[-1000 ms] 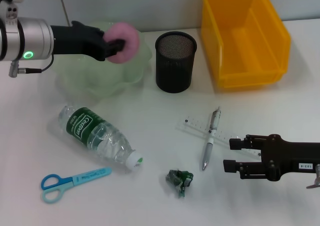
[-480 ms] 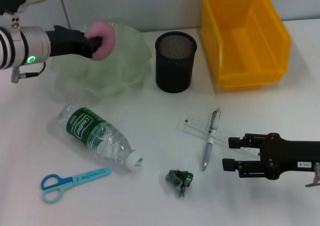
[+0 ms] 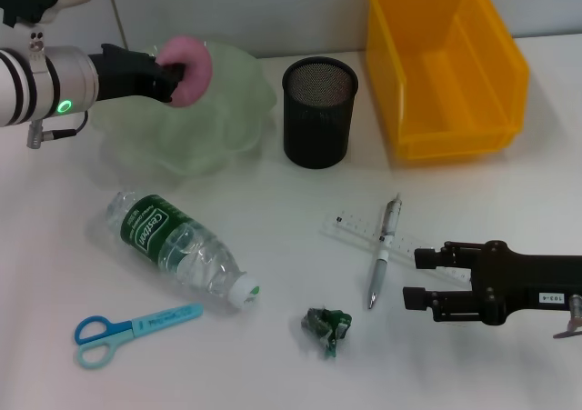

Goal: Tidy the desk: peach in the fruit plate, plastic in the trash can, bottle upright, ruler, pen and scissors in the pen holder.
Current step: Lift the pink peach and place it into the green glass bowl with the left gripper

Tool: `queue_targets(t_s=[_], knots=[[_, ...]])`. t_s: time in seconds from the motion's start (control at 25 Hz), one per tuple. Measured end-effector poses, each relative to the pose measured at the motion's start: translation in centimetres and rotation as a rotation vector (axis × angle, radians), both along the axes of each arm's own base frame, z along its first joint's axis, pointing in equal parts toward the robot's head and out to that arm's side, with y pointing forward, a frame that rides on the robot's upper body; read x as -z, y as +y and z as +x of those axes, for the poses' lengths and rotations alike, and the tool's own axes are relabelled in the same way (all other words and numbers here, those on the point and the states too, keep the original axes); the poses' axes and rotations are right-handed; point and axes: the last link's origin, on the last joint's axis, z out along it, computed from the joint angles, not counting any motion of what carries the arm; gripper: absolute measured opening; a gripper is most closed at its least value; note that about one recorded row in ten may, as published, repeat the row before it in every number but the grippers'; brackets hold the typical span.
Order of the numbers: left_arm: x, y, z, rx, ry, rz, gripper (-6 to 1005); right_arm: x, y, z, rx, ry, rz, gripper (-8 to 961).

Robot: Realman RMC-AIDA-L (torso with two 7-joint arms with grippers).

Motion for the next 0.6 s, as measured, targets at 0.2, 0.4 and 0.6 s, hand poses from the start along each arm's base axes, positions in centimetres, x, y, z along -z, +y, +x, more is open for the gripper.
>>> queue_targets(t_s=[0.2,0.4,0.6], knots=[[0.2,-0.06,0.02,0.004,0.009,-0.006,117,-0.01,-0.02,-0.03,-0.001,0.002,-0.001,753],[0.37,-0.13,-0.11,0.002,0.015,-0.012,120,0.02,-0.03,-0.03,-0.001,0.001,-0.002,753],[0.46,-0.15,-0.12,0.0,0.015,-0.015,267,0.02,-0.04,-0.04,-0.002,0.002,-0.003,753]])
